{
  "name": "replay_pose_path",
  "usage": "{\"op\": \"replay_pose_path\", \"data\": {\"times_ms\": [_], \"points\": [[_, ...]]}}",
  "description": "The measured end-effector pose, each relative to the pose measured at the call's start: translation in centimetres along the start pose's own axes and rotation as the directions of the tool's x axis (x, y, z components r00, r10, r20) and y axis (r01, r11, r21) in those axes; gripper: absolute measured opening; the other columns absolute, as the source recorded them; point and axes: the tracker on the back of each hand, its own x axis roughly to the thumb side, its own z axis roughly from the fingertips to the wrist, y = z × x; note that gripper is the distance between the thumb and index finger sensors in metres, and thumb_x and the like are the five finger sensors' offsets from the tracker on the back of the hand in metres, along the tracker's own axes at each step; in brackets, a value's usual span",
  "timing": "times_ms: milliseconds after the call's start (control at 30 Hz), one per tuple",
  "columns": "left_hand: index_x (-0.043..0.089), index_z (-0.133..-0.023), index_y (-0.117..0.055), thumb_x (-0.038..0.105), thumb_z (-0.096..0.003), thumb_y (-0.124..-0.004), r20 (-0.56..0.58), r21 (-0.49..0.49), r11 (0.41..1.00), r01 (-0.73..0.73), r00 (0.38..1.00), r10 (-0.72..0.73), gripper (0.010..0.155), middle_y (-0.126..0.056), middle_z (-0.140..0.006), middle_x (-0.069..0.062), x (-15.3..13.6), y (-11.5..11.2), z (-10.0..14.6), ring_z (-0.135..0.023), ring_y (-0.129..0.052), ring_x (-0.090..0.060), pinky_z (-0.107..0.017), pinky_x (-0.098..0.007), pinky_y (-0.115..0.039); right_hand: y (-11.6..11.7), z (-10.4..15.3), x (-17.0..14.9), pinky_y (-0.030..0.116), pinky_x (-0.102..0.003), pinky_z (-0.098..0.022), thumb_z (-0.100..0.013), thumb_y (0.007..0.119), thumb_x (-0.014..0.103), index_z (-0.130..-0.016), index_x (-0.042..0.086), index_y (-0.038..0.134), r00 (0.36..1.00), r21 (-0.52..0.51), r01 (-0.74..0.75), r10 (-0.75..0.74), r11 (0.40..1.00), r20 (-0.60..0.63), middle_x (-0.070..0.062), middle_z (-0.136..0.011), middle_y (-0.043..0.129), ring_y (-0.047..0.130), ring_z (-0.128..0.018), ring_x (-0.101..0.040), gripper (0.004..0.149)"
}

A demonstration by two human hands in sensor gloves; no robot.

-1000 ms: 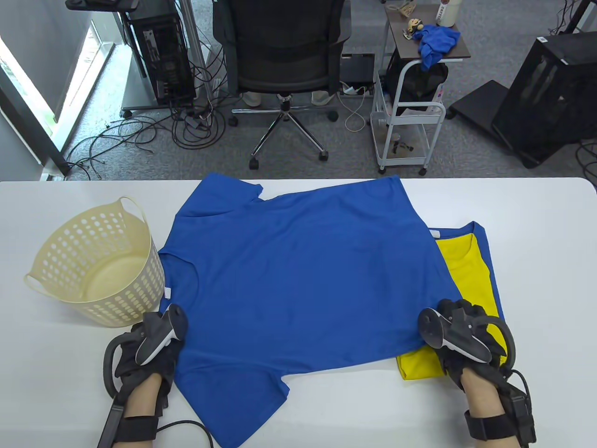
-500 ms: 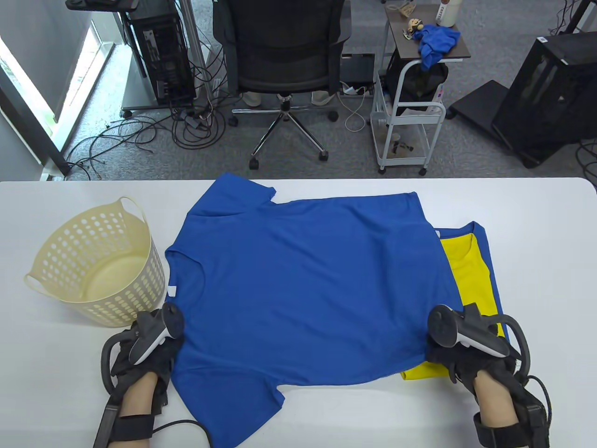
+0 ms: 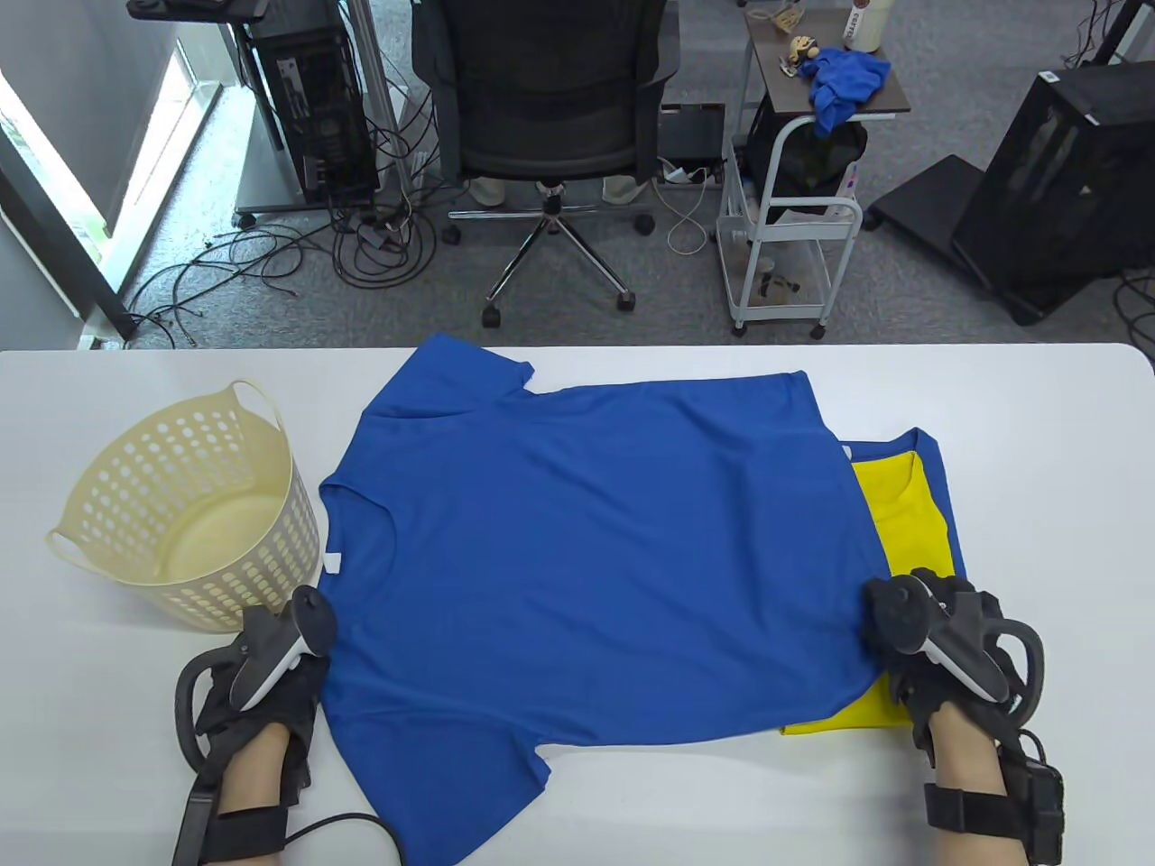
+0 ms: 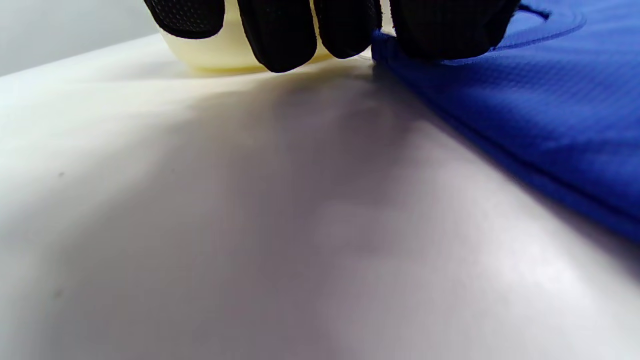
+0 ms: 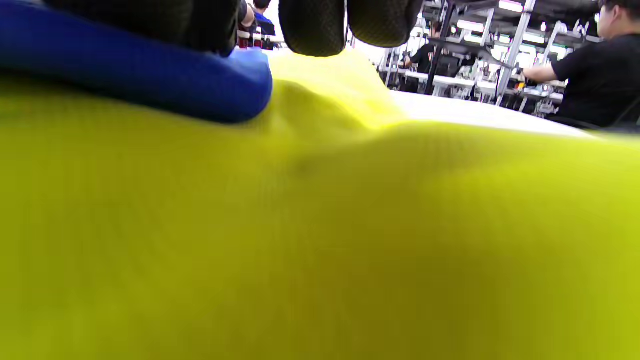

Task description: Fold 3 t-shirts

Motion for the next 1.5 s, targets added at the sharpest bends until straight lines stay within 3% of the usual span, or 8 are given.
{"op": "replay_pose_path", "data": {"times_ms": [67, 233, 333, 1100, 1233, 1367, 1433, 1500], "points": [[0.051, -0.096, -0.059, 0.049, -0.0457, -0.07, -0.005, 0.001, 1.0, -0.003, 1.0, 0.003, 0.051, -0.06, -0.111, 0.01, -0.1, 0.0, 0.0, -0.102, -0.068, -0.02, -0.078, -0.051, -0.06, -0.4, 0.1, 0.4, 0.04, -0.07, -0.072, -0.041, 0.081, 0.041, -0.09, 0.037, 0.072, 1.0, -0.039, 0.021, -0.02, 0.999, 0.019, -0.01, -0.107, 0.062, 0.057, -0.099, -0.045, 0.05], [0.053, -0.097, -0.053, 0.05, -0.0452, -0.07, -0.028, -0.038, 0.999, 0.023, 0.999, -0.025, 0.055, -0.059, -0.111, 0.01, -0.3, -0.5, -0.4, -0.102, -0.068, -0.02, -0.078, -0.051, -0.06, 0.8, -0.6, 0.9, 0.042, -0.069, -0.071, -0.041, 0.077, 0.043, -0.091, 0.04, 0.067, 0.99, 0.12, -0.141, 0.141, 0.983, 0.009, -0.011, -0.109, 0.058, 0.055, -0.099, -0.047, 0.051], [0.054, -0.098, -0.052, 0.051, -0.0449, -0.07, -0.027, -0.014, 1.0, -0.001, 1.0, 0.0, 0.056, -0.06, -0.111, 0.01, -0.5, -0.5, -0.4, -0.102, -0.068, -0.02, -0.078, -0.051, -0.06, 1.6, -1.0, 0.9, 0.043, -0.069, -0.07, -0.041, 0.077, 0.041, -0.09, 0.04, 0.067, 0.996, 0.143, -0.09, 0.092, 0.986, -0.006, -0.013, -0.107, 0.062, 0.058, -0.097, -0.047, 0.05], [0.055, -0.083, -0.064, 0.047, -0.0442, -0.069, -0.12, 0.008, 0.999, 0.038, 0.992, -0.037, 0.04, -0.067, -0.104, 0.016, -1.0, -0.6, -0.7, -0.097, -0.074, -0.016, -0.073, -0.047, -0.069, 1.5, -0.7, 1.4, 0.044, -0.068, -0.073, -0.04, 0.073, 0.038, -0.079, 0.043, 0.071, 0.978, -0.025, -0.202, 0.2, 0.979, -0.053, -0.003, -0.105, 0.064, 0.058, -0.1, -0.042, 0.04], [0.052, -0.084, -0.064, 0.046, -0.0446, -0.069, -0.113, 0.152, 0.982, -0.114, 0.985, 0.132, 0.04, -0.08, -0.094, 0.016, -1.9, 1.7, 0.8, -0.084, -0.088, -0.013, -0.064, -0.041, -0.078, -0.5, -0.2, 0.4, 0.043, -0.069, -0.072, -0.04, 0.073, 0.038, -0.081, 0.041, 0.072, 0.988, -0.147, -0.121, 0.104, 0.982, -0.117, -0.002, -0.103, 0.067, 0.06, -0.1, -0.042, 0.041], [0.051, -0.085, -0.062, 0.044, -0.0458, -0.067, -0.026, 0.521, 0.816, -0.251, 0.951, 0.309, 0.04, -0.08, -0.092, 0.016, -2.5, 4.8, 5.1, -0.083, -0.088, -0.011, -0.064, -0.041, -0.078, -5.0, 2.3, -0.9, 0.046, -0.067, -0.073, -0.042, 0.073, 0.038, -0.082, 0.042, 0.07, 0.973, -0.572, -0.026, -0.112, 0.82, -0.204, -0.001, -0.102, 0.065, 0.061, -0.099, -0.039, 0.04], [0.051, -0.085, -0.061, 0.043, -0.046, -0.067, -0.028, 0.588, 0.78, -0.216, 0.958, 0.286, 0.041, -0.079, -0.094, 0.015, -2.4, 5.3, 6.1, -0.084, -0.087, -0.011, -0.066, -0.042, -0.076, -5.5, 2.8, -1.5, 0.046, -0.066, -0.073, -0.042, 0.073, 0.039, -0.082, 0.042, 0.07, 0.973, -0.571, 0.003, -0.134, 0.821, -0.188, -0.002, -0.103, 0.064, 0.06, -0.099, -0.039, 0.04], [0.051, -0.085, -0.064, 0.043, -0.0453, -0.068, -0.07, 0.507, 0.85, -0.14, 0.977, 0.203, 0.04, -0.08, -0.093, 0.014, -2.2, 4.9, 5.7, -0.084, -0.087, -0.013, -0.066, -0.043, -0.076, -4.5, 2.3, -1.9, 0.047, -0.067, -0.071, -0.041, 0.075, 0.038, -0.081, 0.041, 0.073, 0.985, -0.406, 0.017, -0.086, 0.914, -0.152, -0.006, -0.103, 0.066, 0.059, -0.099, -0.044, 0.04]]}}
